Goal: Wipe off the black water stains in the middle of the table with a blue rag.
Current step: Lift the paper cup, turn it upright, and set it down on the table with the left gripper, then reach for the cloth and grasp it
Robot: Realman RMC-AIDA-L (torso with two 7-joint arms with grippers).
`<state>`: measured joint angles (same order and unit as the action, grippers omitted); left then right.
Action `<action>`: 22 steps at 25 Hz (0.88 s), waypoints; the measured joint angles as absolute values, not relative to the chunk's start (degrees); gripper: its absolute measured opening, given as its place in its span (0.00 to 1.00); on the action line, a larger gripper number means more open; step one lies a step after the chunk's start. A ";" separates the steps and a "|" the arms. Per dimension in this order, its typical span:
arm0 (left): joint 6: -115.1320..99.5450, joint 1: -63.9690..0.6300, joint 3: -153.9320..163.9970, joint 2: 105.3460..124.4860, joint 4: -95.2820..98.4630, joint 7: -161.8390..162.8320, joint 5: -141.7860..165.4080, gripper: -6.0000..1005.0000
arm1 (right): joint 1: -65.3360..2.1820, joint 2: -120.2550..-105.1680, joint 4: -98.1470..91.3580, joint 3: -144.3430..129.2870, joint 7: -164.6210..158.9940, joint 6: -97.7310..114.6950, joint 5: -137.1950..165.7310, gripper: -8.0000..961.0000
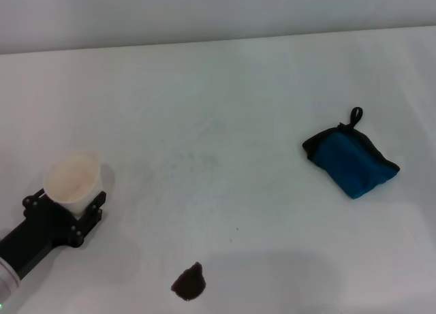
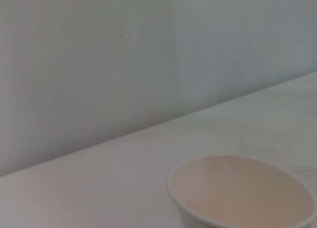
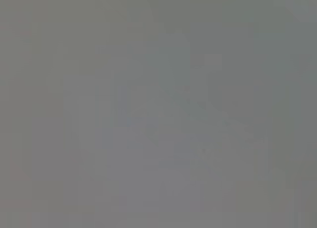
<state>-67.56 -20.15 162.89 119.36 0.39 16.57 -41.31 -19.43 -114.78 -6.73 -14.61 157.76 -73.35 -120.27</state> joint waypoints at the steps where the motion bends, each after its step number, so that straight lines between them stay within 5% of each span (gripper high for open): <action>1: -67.55 -20.03 162.90 119.36 0.39 16.56 -41.33 0.56 | -19.43 -114.79 -6.74 -14.61 157.76 -73.32 -120.28 0.43; 13: -67.36 -20.19 161.21 119.35 0.52 16.52 -42.73 0.57 | -19.84 -114.79 -6.95 -14.68 157.76 -73.27 -120.18 0.43; 22: -67.72 -20.06 161.40 119.30 1.16 16.36 -42.69 0.82 | -19.94 -114.78 -6.94 -14.69 157.76 -73.20 -120.21 0.43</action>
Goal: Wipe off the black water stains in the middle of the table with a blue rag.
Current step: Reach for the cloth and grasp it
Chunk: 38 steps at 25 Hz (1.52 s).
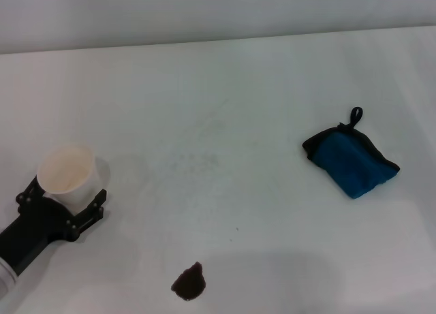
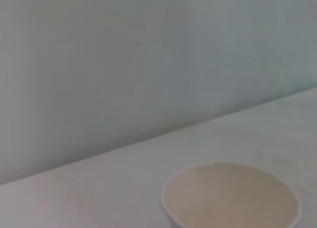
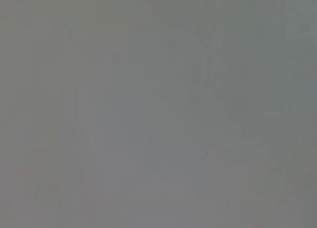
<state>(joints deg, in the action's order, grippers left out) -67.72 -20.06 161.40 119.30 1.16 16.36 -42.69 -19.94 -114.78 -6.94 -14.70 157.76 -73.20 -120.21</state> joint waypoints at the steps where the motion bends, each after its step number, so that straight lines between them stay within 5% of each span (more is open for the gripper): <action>1: -67.99 -19.66 161.40 119.29 1.21 16.35 -42.69 0.85 | -19.98 -114.79 -6.95 -14.69 157.76 -73.21 -120.22 0.43; 21: -80.59 -7.96 160.66 119.17 2.47 11.54 -50.82 0.88 | -20.87 -114.85 -7.64 -14.49 155.68 -72.86 -120.52 0.43; 31: -85.70 -8.98 160.66 118.75 1.94 6.78 -67.27 0.88 | -20.24 -114.57 -12.80 -18.06 110.35 -66.65 -119.81 0.43; 34: -86.83 -10.58 160.61 118.53 0.63 7.06 -67.96 0.88 | -19.50 -113.42 -16.33 -25.09 95.50 -65.72 -118.74 0.43; 38: -88.58 -12.03 160.58 118.62 -1.04 7.36 -68.94 0.88 | -18.77 -109.88 -21.35 -38.66 80.10 -66.96 -118.50 0.43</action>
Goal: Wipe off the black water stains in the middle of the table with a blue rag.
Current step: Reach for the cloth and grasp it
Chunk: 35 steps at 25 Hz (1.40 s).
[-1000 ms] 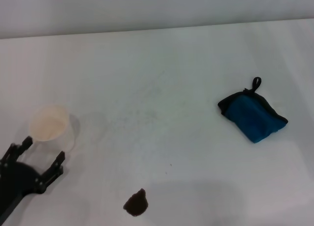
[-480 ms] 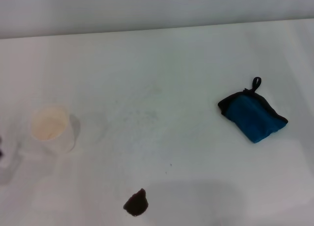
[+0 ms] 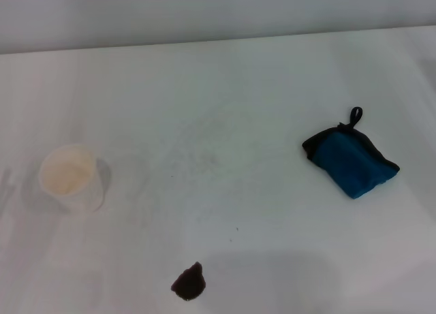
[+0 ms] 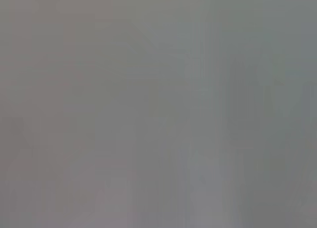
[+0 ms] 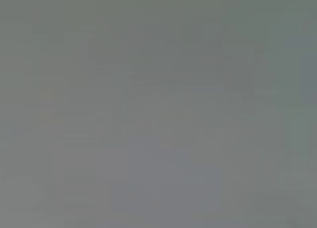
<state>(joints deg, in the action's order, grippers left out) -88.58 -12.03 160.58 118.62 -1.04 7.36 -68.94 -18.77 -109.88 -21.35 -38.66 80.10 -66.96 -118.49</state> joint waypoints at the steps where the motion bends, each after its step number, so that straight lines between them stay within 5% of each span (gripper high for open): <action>1: -88.88 -12.27 160.58 118.57 -1.13 7.37 -69.23 0.88 | -18.69 -108.71 -22.49 -42.24 76.68 -67.45 -118.42 0.43; 7: -91.66 -14.31 160.57 118.49 -3.14 7.39 -72.68 0.87 | -19.32 -102.93 -30.91 -53.33 60.24 -72.26 -107.96 0.43; 12: -93.16 -15.59 160.57 118.45 -4.95 7.98 -73.80 0.87 | -20.83 -102.11 -42.89 -53.47 52.87 -79.75 -91.75 0.43; 14: -93.26 -16.00 160.57 118.46 -5.89 8.16 -73.82 0.87 | -21.54 -102.84 -49.20 -53.74 49.99 -82.72 -85.31 0.44; 25: -92.87 -17.61 160.66 118.63 -7.61 8.07 -73.92 0.87 | -30.22 -113.53 -68.02 -54.18 42.97 -90.64 -45.20 0.44; 35: -90.87 -19.64 160.71 118.72 -7.11 7.77 -74.73 0.87 | -34.70 -115.21 -66.79 -71.01 35.45 -87.34 -26.10 0.44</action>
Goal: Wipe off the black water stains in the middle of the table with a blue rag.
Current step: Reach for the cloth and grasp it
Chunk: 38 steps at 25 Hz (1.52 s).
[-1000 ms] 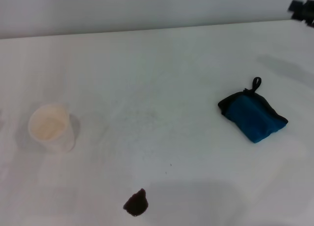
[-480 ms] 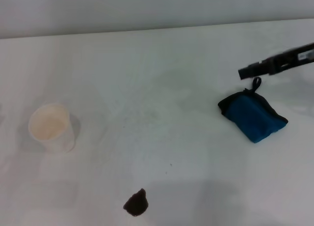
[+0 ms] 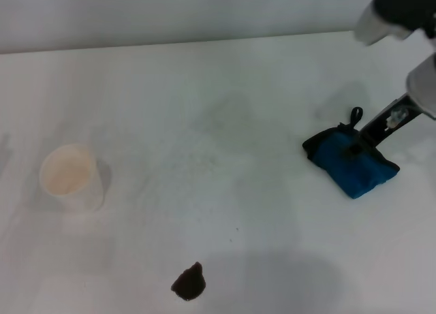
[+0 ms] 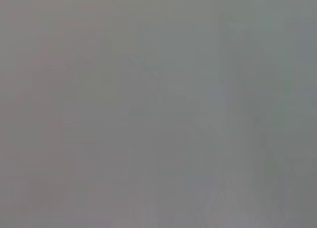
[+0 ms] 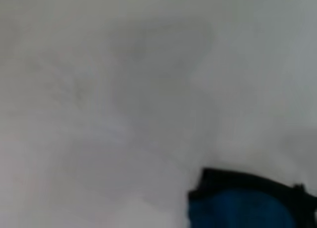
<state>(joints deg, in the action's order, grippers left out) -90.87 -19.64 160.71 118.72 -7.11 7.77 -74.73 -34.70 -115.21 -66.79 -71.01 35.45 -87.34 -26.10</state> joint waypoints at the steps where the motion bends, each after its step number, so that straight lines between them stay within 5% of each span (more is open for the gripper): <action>1: -90.75 -19.64 160.69 118.72 -7.23 7.72 -74.73 0.87 | -34.92 -115.22 -66.79 -72.88 34.10 -86.26 -24.57 0.44; 12: -89.54 -19.60 160.66 118.48 -8.74 7.65 -74.73 0.87 | -36.86 -115.32 -66.46 -78.43 27.98 -81.01 -15.78 0.44; 17: -89.38 -19.98 160.66 118.47 -8.97 7.65 -74.71 0.87 | -37.14 -115.33 -65.76 -79.25 27.09 -81.60 -15.79 0.52; 20: -89.02 -20.17 160.66 118.47 -9.04 7.64 -74.71 0.87 | -37.25 -115.36 -65.38 -79.36 26.53 -83.22 -16.76 0.75; 31: -88.92 -20.22 160.91 118.71 -8.67 7.64 -74.69 0.87 | -37.74 -115.46 -60.59 -79.32 26.06 -85.05 -18.54 0.91; 38: -88.79 -20.14 161.08 118.74 -8.61 7.64 -74.42 0.87 | -38.04 -115.71 -60.11 -79.40 25.61 -84.11 -19.17 0.90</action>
<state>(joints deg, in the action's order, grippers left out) -88.79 -20.14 161.08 118.74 -8.61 7.64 -74.42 -38.04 -115.71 -60.11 -79.40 25.61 -84.11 -19.17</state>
